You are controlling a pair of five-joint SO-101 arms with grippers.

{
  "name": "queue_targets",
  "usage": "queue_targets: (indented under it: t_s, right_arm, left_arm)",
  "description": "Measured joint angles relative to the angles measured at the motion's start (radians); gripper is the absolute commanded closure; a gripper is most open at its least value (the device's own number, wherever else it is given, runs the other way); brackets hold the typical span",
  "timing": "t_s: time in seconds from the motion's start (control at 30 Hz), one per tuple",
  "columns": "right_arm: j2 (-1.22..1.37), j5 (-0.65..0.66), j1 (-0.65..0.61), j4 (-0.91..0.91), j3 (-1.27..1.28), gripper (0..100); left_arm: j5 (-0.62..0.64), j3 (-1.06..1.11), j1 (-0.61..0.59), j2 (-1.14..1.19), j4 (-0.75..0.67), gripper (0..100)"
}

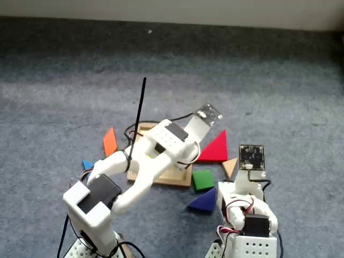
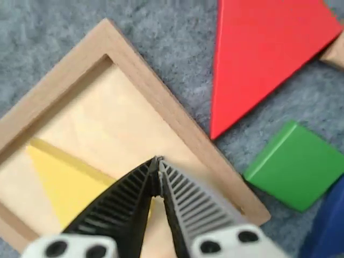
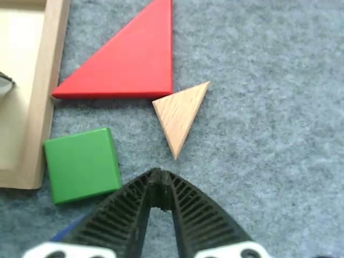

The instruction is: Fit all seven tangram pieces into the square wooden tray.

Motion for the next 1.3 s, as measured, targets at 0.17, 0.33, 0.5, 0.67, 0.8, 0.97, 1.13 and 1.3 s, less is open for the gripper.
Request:
queue_targets:
  t_s: [0.17, 0.33, 0.5, 0.67, 0.8, 0.97, 1.13, 1.3]
  right_arm:
    - [0.000, 0.000, 0.000, 0.000, 0.000, 98.9]
    - [0.000, 0.000, 0.000, 0.000, 0.000, 98.9]
    - [0.000, 0.000, 0.000, 0.000, 0.000, 98.9]
    - [0.000, 0.000, 0.000, 0.000, 0.000, 98.9]
    - [0.000, 0.000, 0.000, 0.000, 0.000, 98.9]
    - [0.000, 0.000, 0.000, 0.000, 0.000, 98.9]
    - [0.000, 0.000, 0.000, 0.000, 0.000, 98.9]
    - [0.000, 0.000, 0.000, 0.000, 0.000, 98.9]
  left_arm:
    - [0.000, 0.000, -0.049, 0.000, 0.014, 99]
    - [0.000, 0.051, -0.095, -0.054, 0.012, 99]
    - [0.034, 0.061, -0.126, -0.075, -0.031, 99]
    - [0.051, 0.061, -0.189, -0.075, -0.064, 99]
    - [0.051, 0.061, -0.232, -0.075, -0.077, 99]
    - [0.051, 0.061, -0.253, -0.074, -0.078, 99]
    - [0.051, 0.061, -0.250, -0.071, -0.078, 99]
    - [0.051, 0.066, -0.255, -0.135, -0.078, 100]
